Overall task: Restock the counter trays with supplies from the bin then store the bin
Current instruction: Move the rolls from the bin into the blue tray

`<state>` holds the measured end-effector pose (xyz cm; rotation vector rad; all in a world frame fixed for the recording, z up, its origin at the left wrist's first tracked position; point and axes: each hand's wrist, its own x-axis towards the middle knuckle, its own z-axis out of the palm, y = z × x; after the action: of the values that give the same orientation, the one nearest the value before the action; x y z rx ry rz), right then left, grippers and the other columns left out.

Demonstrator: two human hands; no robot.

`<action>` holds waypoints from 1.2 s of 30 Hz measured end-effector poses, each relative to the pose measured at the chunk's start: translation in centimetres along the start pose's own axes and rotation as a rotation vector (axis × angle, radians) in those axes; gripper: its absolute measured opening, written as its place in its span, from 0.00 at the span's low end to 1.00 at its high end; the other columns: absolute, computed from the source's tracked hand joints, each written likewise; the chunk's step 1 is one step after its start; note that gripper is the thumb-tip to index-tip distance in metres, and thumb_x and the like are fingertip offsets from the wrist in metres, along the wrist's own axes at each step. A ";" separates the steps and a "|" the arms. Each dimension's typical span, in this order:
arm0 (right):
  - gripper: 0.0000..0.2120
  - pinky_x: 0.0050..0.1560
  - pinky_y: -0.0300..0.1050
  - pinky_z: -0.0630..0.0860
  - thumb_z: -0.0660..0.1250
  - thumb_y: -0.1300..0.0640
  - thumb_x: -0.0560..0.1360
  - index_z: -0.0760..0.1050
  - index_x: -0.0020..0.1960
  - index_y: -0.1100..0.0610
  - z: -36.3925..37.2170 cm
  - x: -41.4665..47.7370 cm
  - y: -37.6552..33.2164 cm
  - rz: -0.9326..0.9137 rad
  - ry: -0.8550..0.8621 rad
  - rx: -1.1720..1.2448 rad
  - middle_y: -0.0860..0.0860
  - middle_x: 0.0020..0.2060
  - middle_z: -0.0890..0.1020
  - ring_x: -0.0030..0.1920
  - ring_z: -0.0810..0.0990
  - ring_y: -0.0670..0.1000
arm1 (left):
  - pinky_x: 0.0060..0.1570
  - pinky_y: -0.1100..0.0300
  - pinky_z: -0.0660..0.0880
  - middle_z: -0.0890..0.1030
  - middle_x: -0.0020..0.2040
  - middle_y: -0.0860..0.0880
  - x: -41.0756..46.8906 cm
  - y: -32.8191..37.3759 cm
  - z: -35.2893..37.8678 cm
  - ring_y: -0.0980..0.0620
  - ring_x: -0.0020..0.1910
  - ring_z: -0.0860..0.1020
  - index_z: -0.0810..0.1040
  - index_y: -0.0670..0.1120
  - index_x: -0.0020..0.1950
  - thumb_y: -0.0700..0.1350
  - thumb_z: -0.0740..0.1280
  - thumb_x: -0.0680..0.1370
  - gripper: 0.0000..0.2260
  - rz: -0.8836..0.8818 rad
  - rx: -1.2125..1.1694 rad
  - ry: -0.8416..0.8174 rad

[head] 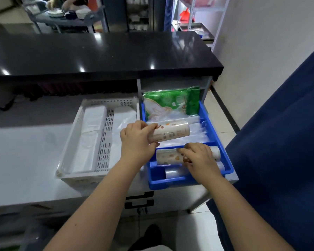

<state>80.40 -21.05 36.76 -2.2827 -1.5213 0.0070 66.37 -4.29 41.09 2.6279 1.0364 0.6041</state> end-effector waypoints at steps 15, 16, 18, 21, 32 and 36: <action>0.16 0.59 0.50 0.70 0.70 0.55 0.73 0.77 0.61 0.50 1.0 3.0 2.7 0.032 -0.190 0.096 0.47 0.56 0.77 0.58 0.71 0.50 | 0.57 0.50 0.64 0.75 0.56 0.50 5.2 0.6 4.8 0.45 0.57 0.71 0.76 0.57 0.63 0.53 0.76 0.66 0.26 0.050 -0.065 -0.113; 0.16 0.59 0.51 0.71 0.71 0.55 0.73 0.77 0.60 0.50 1.0 3.2 2.9 0.005 -0.204 0.112 0.47 0.56 0.77 0.58 0.71 0.50 | 0.57 0.50 0.64 0.75 0.56 0.50 5.2 0.8 4.8 0.45 0.57 0.71 0.76 0.57 0.64 0.53 0.76 0.66 0.26 0.038 -0.060 -0.110; 0.15 0.57 0.51 0.72 0.72 0.54 0.72 0.79 0.58 0.52 0.9 3.5 3.0 -0.097 -0.232 0.138 0.49 0.54 0.78 0.57 0.72 0.50 | 0.58 0.49 0.64 0.75 0.57 0.50 5.2 1.0 4.8 0.46 0.58 0.70 0.76 0.57 0.64 0.53 0.76 0.66 0.27 0.010 -0.044 -0.101; 0.14 0.57 0.50 0.71 0.71 0.52 0.73 0.80 0.58 0.50 1.2 4.1 2.2 -0.301 -0.342 0.127 0.50 0.55 0.78 0.56 0.73 0.52 | 0.58 0.49 0.65 0.76 0.58 0.49 4.7 1.3 4.4 0.45 0.58 0.71 0.76 0.57 0.64 0.53 0.76 0.66 0.27 -0.039 -0.027 -0.091; 0.16 0.59 0.49 0.64 0.64 0.43 0.75 0.75 0.61 0.45 1.9 5.1 1.4 -0.615 -0.513 -0.031 0.48 0.58 0.72 0.58 0.67 0.53 | 0.57 0.48 0.62 0.76 0.56 0.48 2.0 1.3 3.4 0.43 0.56 0.71 0.78 0.55 0.61 0.49 0.77 0.64 0.26 -0.186 0.094 0.009; 0.19 0.61 0.50 0.68 0.67 0.44 0.72 0.73 0.61 0.47 0.9 5.1 1.3 -0.636 -0.499 -0.043 0.49 0.58 0.73 0.58 0.68 0.53 | 0.55 0.48 0.63 0.77 0.55 0.47 1.7 1.3 2.7 0.43 0.55 0.72 0.78 0.55 0.61 0.47 0.76 0.64 0.25 -0.228 0.105 0.066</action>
<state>83.46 -16.64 36.56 -1.7993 -2.4615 0.3924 69.52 -4.29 39.68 2.5401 1.3993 0.6015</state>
